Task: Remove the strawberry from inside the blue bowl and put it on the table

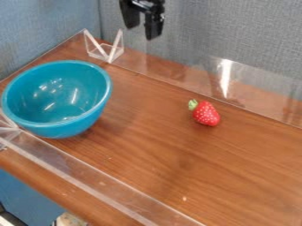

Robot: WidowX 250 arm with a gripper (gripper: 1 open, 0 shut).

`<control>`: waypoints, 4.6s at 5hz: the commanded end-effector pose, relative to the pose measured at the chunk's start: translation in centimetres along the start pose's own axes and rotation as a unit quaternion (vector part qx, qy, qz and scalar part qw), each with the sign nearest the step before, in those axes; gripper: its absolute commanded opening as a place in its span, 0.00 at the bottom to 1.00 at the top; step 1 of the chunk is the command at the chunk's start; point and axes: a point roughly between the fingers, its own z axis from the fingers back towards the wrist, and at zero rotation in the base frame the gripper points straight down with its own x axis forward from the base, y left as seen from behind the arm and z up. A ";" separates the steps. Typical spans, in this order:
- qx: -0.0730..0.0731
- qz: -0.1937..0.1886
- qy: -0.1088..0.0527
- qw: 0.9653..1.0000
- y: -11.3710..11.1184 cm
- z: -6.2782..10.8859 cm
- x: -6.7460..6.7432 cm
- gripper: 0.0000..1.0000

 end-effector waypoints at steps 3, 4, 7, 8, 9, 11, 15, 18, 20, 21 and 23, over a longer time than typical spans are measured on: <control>0.038 -0.031 -0.036 0.998 0.1 2.7 -0.4 1.00; 0.049 0.011 -0.033 0.998 0.3 2.1 -0.4 1.00; 0.053 0.007 -0.043 0.998 -0.4 0.8 -1.6 1.00; 0.046 -0.041 -0.047 0.997 0.2 1.0 -1.7 1.00; 0.049 -0.041 -0.046 0.997 1.3 1.4 -1.6 1.00; 0.052 -0.063 -0.039 0.996 1.1 -0.2 -1.2 1.00; 0.047 -0.108 -0.044 0.992 0.0 -2.7 -1.4 1.00; 0.060 -0.040 -0.056 0.996 0.6 -1.7 -0.8 1.00; 0.053 -0.085 -0.066 0.993 -1.2 -0.6 -0.4 1.00; 0.058 -0.083 -0.070 0.992 -0.9 -0.7 -0.5 1.00; 0.066 -0.072 -0.071 0.993 -1.2 -1.3 0.0 1.00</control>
